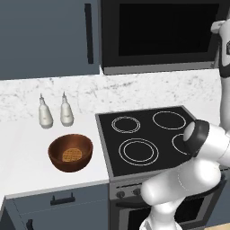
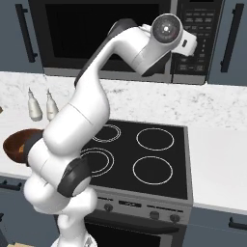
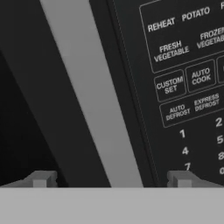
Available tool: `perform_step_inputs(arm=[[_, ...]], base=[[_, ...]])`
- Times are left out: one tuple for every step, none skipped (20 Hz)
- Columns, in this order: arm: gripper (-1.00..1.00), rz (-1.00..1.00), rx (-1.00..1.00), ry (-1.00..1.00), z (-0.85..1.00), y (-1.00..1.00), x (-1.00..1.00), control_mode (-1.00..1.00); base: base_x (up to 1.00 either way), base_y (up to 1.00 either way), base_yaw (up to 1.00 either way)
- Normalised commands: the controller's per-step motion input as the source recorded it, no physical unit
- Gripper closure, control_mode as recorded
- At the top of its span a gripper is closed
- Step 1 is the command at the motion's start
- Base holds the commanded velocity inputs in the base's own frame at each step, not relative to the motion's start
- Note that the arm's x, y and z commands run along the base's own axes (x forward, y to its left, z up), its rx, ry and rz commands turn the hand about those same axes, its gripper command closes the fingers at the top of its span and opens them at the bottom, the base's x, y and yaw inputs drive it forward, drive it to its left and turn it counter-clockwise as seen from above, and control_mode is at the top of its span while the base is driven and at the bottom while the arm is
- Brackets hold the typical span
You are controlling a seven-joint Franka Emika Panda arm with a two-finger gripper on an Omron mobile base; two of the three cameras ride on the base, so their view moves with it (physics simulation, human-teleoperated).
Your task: Open the microwave, place the bowl with waffle inside the microwave, then close the microwave door and turn it on.
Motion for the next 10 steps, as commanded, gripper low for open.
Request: perform_step_inputs(arm=[[-1.00, 0.00, 0.00, 0.00, 0.00, -0.15, 0.00, -1.00], [-1.00, 0.00, 0.00, 0.00, 0.00, -0.14, 0.00, -1.00], [-1.00, 0.00, 0.00, 0.00, 0.00, -0.12, 0.00, -1.00], [-1.00, 0.00, 0.00, 0.00, 0.00, -0.09, 0.00, -1.00], [-1.00, 0.00, 0.00, 0.00, 0.00, -0.04, 0.00, -1.00], [-1.00, 0.00, 0.00, 0.00, 0.00, 0.00, 0.04, -1.00], [-1.00, 0.00, 0.00, 0.00, -0.01, 0.00, 0.09, -1.00], [-1.00, 0.00, 0.00, 0.00, -0.11, 0.00, 0.16, -1.00], [-1.00, 0.00, 0.00, 0.00, -0.14, 0.00, 0.18, -1.00], [-1.00, 0.00, 0.00, 0.00, -0.18, -0.01, 0.21, -1.00]], base=[[0.00, 0.00, 0.00], [0.00, 0.00, 0.00], [0.00, 0.00, 0.00], [0.00, 0.00, 0.00], [0.00, 0.00, 0.00], [0.00, 0.00, 0.00], [0.00, 0.00, 0.00], [0.00, 0.00, 0.00], [0.00, 0.00, 0.00], [0.00, 0.00, 0.00]])
